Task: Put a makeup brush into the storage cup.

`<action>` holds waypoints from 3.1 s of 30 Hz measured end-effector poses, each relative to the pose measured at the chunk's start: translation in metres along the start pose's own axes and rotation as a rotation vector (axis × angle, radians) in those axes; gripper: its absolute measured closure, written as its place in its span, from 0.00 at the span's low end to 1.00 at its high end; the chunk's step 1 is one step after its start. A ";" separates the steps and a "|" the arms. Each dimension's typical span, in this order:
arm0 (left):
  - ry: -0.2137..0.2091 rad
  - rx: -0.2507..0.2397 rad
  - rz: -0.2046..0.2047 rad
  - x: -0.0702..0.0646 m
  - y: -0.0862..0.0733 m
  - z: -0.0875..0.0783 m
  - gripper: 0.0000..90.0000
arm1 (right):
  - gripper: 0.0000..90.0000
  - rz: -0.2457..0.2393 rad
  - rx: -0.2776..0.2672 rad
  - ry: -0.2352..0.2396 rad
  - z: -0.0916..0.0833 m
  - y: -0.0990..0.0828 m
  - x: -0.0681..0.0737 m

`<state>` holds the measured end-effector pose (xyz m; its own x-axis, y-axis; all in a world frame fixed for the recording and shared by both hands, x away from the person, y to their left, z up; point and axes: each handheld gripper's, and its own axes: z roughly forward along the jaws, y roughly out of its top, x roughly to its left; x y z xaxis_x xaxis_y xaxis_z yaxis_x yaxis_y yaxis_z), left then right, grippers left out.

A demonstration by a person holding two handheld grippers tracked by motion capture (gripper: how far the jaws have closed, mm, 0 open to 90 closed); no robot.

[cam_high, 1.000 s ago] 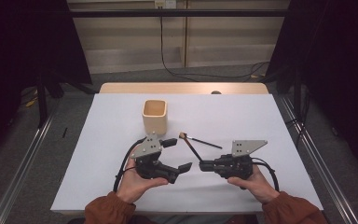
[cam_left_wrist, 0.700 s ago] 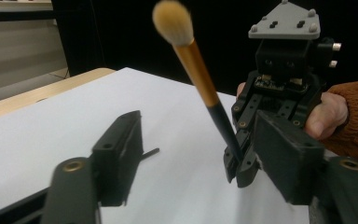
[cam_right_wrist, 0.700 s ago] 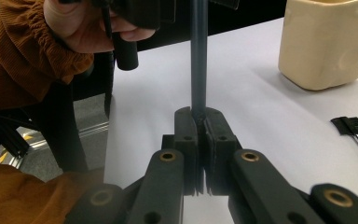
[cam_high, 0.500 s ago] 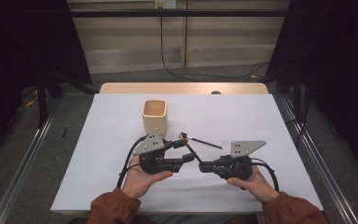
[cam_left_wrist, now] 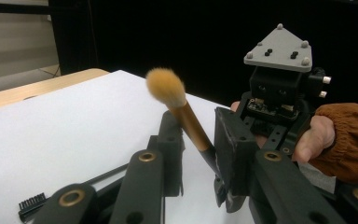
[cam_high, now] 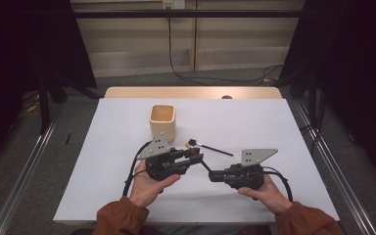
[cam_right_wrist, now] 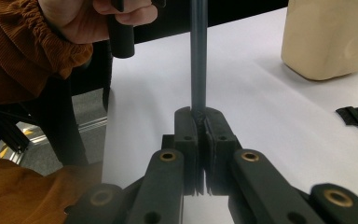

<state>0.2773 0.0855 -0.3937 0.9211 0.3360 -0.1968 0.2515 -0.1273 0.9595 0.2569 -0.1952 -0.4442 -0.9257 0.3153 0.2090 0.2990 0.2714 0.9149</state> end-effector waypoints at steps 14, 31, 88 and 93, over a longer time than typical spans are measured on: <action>-0.018 0.004 -0.049 -0.002 0.003 0.003 0.87 | 0.94 0.007 -0.004 0.001 0.002 -0.001 -0.001; -0.047 0.025 -0.020 -0.008 0.006 0.008 0.93 | 0.65 0.006 0.005 -0.050 0.000 -0.001 0.001; 0.107 0.032 -0.084 0.017 0.006 -0.057 0.93 | 0.09 0.038 -0.114 -0.305 -0.047 -0.010 0.001; 0.139 0.028 -0.094 0.022 0.006 -0.065 0.93 | 0.09 0.043 -0.124 -0.325 -0.052 -0.010 0.002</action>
<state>0.2800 0.1530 -0.3795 0.8437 0.4728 -0.2541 0.3446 -0.1141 0.9318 0.2401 -0.2446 -0.4353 -0.7850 0.6022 0.1454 0.2868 0.1453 0.9469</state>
